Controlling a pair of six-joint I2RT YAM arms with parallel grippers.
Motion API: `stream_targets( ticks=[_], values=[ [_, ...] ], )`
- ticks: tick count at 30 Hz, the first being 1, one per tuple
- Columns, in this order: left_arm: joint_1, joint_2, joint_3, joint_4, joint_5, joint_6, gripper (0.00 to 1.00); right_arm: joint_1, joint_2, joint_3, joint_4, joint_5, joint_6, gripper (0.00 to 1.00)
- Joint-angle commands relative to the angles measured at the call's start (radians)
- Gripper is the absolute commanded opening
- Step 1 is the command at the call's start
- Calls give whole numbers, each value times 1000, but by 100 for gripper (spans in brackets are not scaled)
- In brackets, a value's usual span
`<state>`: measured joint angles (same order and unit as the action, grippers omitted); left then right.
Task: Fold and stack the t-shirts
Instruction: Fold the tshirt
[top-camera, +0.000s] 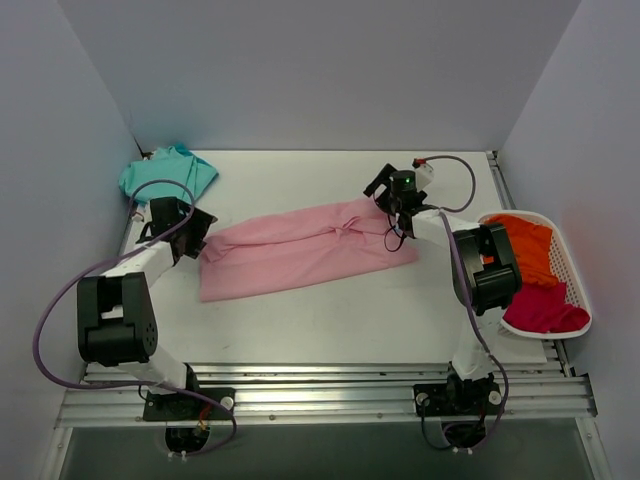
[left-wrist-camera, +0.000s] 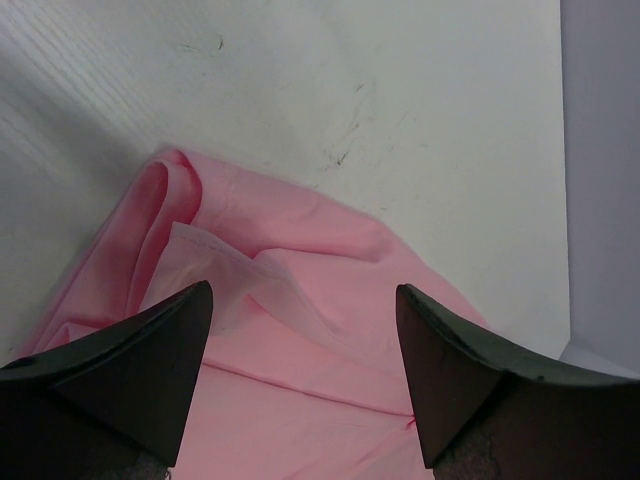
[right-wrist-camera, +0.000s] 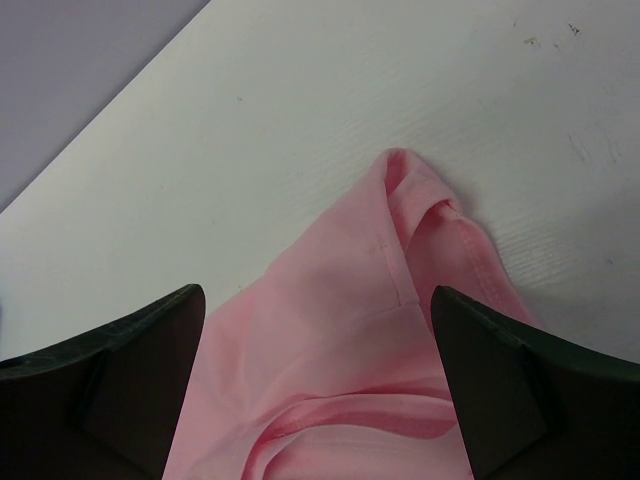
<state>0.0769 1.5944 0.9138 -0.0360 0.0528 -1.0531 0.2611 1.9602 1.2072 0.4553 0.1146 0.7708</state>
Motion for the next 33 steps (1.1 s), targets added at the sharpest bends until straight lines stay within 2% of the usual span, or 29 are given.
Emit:
stream_targets(
  ticks=[1, 12, 22, 25, 26, 29, 30, 33],
  values=[
    [-14, 10, 5, -15, -33, -16, 82, -10, -3, -12, 29, -3, 8, 91],
    [-58, 32, 7, -22, -94, -24, 80, -31, 0, -34, 45, -20, 15, 91],
    [-57, 154, 68, -1, -65, -7, 68, -57, -3, -44, 52, -27, 18, 91],
    [-57, 165, 72, 7, -64, -5, 59, -60, 0, -46, 56, -27, 19, 91],
    [-55, 168, 76, 4, -65, -4, 47, -62, 3, -46, 59, -27, 21, 91],
    [-55, 168, 86, -5, -76, 1, 34, -62, 11, -43, 59, -30, 19, 91],
    [-57, 167, 91, -11, -80, 2, 23, -62, 14, -41, 59, -30, 21, 91],
    [-57, 161, 117, -48, -94, 19, 12, -62, 19, -40, 60, -30, 21, 91]
  ],
)
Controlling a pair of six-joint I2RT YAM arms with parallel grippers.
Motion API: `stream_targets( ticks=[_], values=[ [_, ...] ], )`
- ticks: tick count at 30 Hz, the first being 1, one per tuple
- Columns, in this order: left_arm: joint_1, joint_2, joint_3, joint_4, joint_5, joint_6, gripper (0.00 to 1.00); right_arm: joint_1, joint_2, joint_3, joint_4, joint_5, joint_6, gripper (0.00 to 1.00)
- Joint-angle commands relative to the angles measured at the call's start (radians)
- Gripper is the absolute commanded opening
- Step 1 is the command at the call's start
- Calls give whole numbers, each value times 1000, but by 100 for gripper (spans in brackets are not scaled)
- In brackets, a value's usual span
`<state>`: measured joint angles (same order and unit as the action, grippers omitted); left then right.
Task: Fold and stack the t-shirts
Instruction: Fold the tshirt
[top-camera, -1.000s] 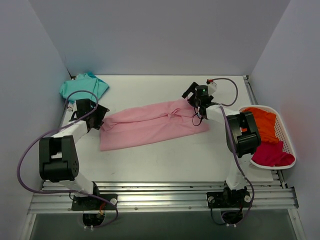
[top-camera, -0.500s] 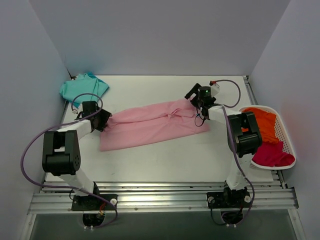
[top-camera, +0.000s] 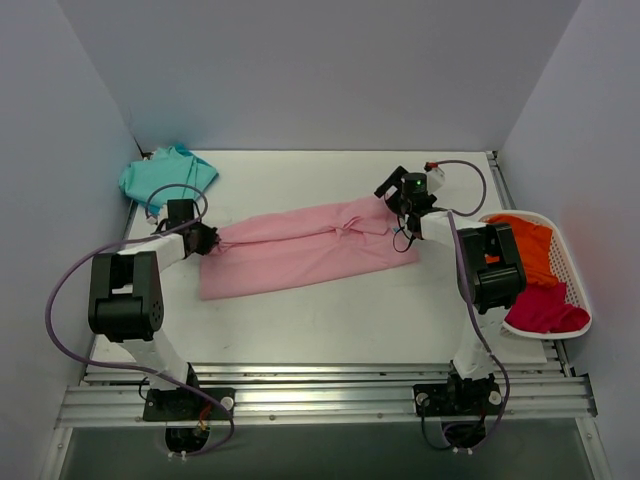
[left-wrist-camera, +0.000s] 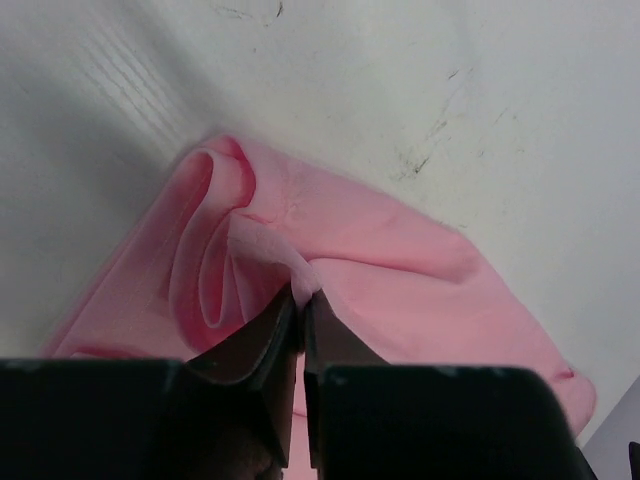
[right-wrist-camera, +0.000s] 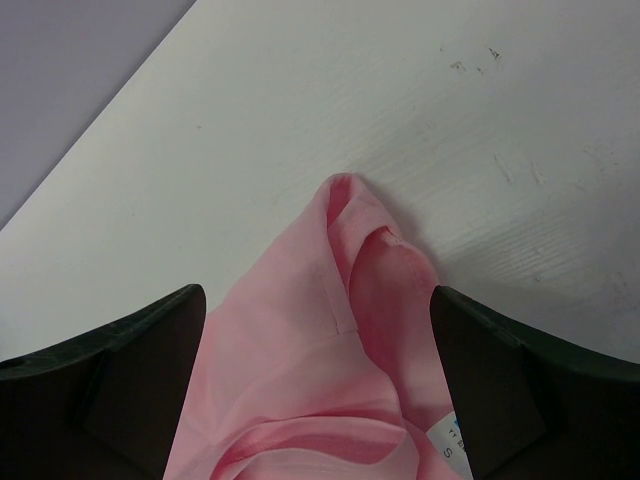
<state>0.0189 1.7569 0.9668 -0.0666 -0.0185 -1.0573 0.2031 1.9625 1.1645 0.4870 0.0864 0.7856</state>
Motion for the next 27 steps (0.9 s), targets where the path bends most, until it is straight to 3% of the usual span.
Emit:
stream_targets(
  ticks=[1, 8, 15, 22, 23, 24, 26, 27],
  values=[
    [3, -5, 70, -28, -27, 36, 10, -4, 16, 3, 28, -2, 6, 90],
    [-2, -74, 200, -157, -52, 138, 3, -4, 22, 11, 28, -11, 6, 90],
    [-56, -4, 418, -334, -87, 361, 3, -5, 22, 14, 32, -27, 12, 90],
    [-204, -78, 327, -447, -406, 412, 9, -7, 24, 6, 33, -36, 14, 90],
    [-215, -92, 279, -455, -426, 399, 12, -7, 22, 4, 35, -36, 14, 90],
    [-223, -106, 256, -463, -435, 392, 29, -7, 22, 3, 35, -36, 14, 90],
    [-240, -141, 210, -473, -472, 364, 48, -7, 16, 0, 32, -37, 12, 90],
    [-240, -152, 172, -483, -483, 352, 66, -7, 13, -2, 30, -37, 12, 90]
  ],
)
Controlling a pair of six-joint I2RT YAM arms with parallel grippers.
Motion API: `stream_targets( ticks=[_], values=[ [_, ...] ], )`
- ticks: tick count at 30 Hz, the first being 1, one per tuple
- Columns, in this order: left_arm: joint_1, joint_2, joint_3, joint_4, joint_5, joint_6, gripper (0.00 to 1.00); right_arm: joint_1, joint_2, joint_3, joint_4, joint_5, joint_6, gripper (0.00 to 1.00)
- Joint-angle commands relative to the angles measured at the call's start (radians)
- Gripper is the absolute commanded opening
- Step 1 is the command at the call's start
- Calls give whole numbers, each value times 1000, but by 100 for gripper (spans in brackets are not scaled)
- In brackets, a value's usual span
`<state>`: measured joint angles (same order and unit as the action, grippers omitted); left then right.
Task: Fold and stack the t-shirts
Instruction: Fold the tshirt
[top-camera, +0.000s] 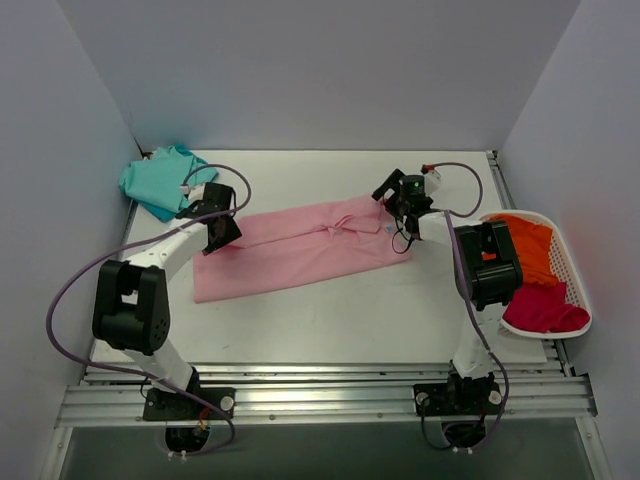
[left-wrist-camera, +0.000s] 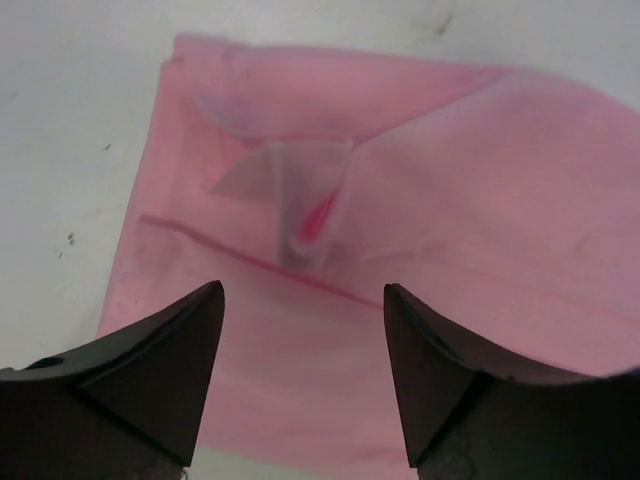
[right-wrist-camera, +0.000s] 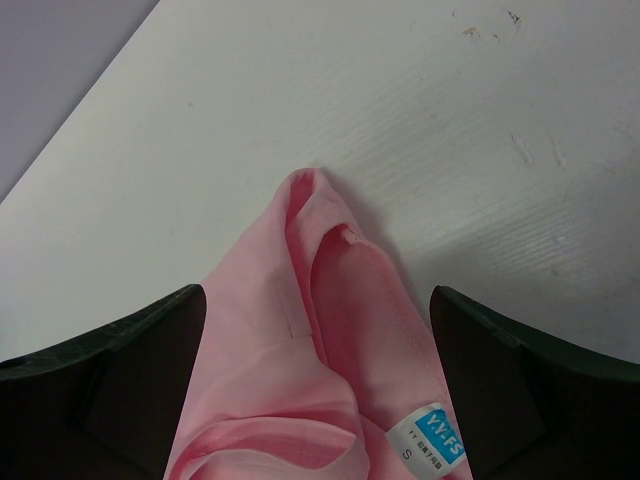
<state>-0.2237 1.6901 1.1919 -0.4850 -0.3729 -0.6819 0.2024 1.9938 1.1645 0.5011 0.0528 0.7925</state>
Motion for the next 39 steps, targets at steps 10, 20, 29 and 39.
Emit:
stream_targets(
  ticks=[10, 20, 29, 39],
  values=[
    [18, -233, -187, -18, -150, -156, 94, -6, -66, -32, 20, -5, 7, 90],
    [190, -75, -137, 145, 2, -85, 97, -17, -87, -43, 16, 2, 1, 90],
    [277, 129, 11, 180, 69, -62, 90, -27, -72, -42, 17, 9, -4, 90],
    [288, 151, 40, 302, 152, -61, 85, -32, -24, -16, 19, 12, -10, 90]
  ],
)
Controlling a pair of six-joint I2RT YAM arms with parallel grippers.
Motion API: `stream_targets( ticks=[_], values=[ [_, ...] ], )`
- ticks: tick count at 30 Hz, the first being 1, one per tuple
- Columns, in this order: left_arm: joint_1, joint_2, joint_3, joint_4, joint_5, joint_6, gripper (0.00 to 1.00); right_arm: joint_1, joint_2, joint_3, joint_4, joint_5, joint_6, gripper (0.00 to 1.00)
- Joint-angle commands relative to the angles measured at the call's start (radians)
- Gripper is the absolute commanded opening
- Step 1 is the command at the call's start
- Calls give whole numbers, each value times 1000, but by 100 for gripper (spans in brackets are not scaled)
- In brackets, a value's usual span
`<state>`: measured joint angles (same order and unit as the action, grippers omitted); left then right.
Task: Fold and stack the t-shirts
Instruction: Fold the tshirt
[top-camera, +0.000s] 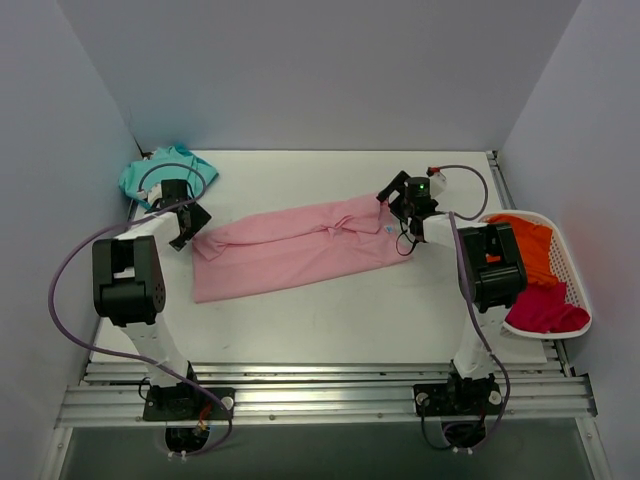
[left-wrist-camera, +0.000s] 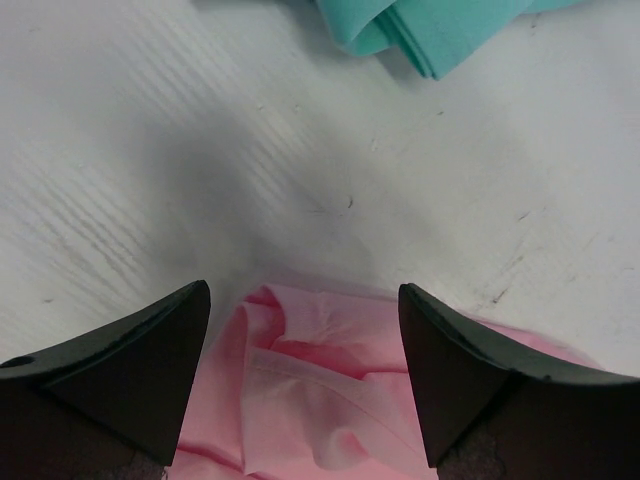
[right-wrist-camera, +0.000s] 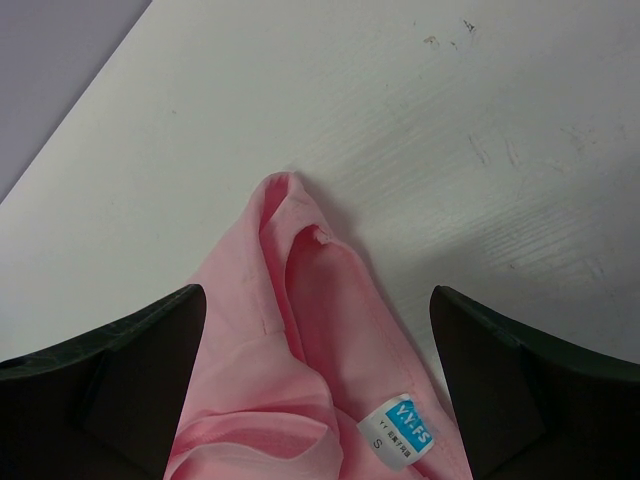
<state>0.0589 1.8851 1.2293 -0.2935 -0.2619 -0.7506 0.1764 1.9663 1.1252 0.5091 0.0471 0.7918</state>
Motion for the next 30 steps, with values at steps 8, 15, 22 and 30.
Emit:
stream_targets(
  ticks=[8, 15, 22, 30],
  values=[
    [6, 31, 38, 91, 130, 0, 72, -12, 31, 36, 8, 19, -11, 89],
    [7, 54, 36, 96, 138, -6, 36, -26, 36, 33, 6, 23, -12, 89],
    [31, 57, 71, 70, 138, -4, 2, -34, 39, 33, 6, 20, -11, 88],
    [142, 112, 127, 74, 262, 13, 2, -41, 45, 33, 14, 11, -8, 85]
  ],
)
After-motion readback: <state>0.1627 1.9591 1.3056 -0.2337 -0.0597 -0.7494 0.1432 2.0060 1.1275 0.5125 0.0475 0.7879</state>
